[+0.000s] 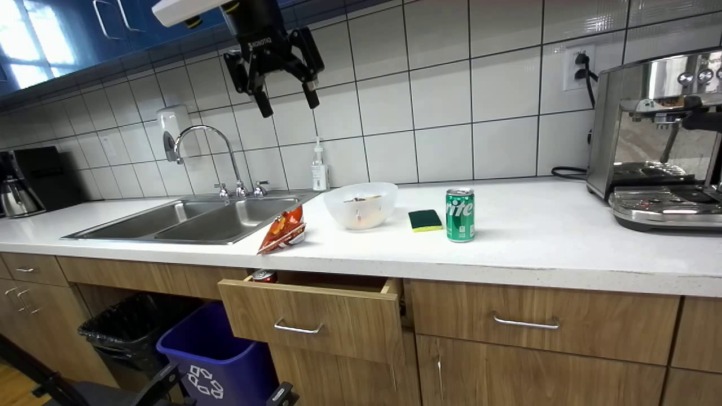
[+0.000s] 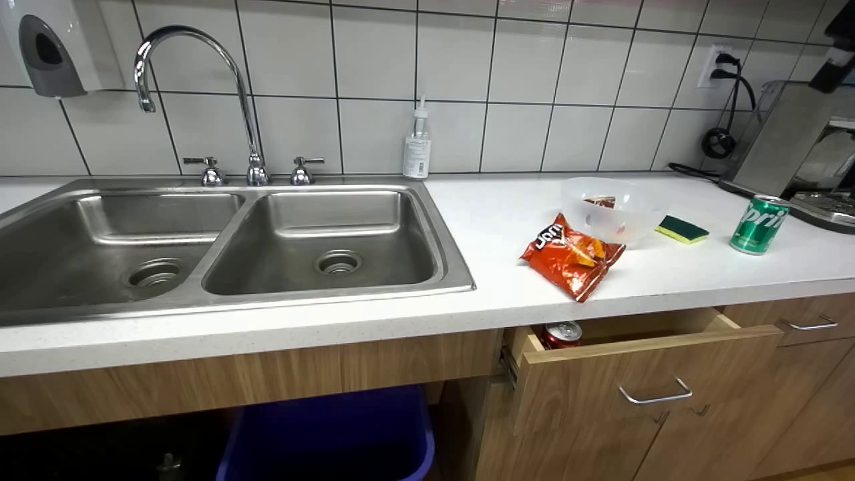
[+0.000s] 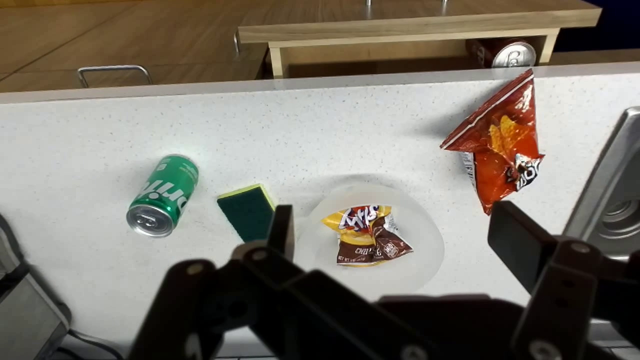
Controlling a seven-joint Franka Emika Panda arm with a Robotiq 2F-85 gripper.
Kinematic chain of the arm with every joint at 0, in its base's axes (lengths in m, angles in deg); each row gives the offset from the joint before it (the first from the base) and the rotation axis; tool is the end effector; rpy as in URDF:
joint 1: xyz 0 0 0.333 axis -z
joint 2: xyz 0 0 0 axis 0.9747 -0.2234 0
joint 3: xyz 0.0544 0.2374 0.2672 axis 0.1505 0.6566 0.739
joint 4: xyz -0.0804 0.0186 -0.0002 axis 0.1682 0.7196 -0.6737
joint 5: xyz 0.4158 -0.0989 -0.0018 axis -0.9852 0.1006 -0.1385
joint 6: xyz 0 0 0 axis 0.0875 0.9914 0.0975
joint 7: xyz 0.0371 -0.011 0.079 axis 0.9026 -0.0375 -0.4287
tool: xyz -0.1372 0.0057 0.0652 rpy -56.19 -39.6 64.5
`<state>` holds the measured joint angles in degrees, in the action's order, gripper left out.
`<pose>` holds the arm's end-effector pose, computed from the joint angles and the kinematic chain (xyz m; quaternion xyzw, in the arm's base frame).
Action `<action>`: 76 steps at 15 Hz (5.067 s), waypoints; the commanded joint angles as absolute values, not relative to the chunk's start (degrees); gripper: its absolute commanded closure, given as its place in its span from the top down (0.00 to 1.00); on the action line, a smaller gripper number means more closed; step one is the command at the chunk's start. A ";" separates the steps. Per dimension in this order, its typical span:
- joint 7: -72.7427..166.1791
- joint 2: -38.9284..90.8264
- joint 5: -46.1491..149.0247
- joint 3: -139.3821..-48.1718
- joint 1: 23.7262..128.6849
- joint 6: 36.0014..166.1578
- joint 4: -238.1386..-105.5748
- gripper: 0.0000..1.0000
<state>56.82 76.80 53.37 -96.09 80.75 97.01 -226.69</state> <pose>0.4054 -0.0767 0.4711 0.9882 -0.0112 0.1507 0.0245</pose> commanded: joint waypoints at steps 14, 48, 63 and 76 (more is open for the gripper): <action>50.67 77.58 53.72 -92.89 82.06 107.51 -235.58 1.00; 44.37 59.91 60.74 -87.27 84.33 120.18 -238.60 1.00; 22.97 45.82 79.60 -85.55 85.53 128.65 -237.61 1.00; 19.85 43.05 81.01 -86.72 84.08 127.92 -236.03 1.00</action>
<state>19.85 43.05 81.01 -86.72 84.08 127.92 -236.03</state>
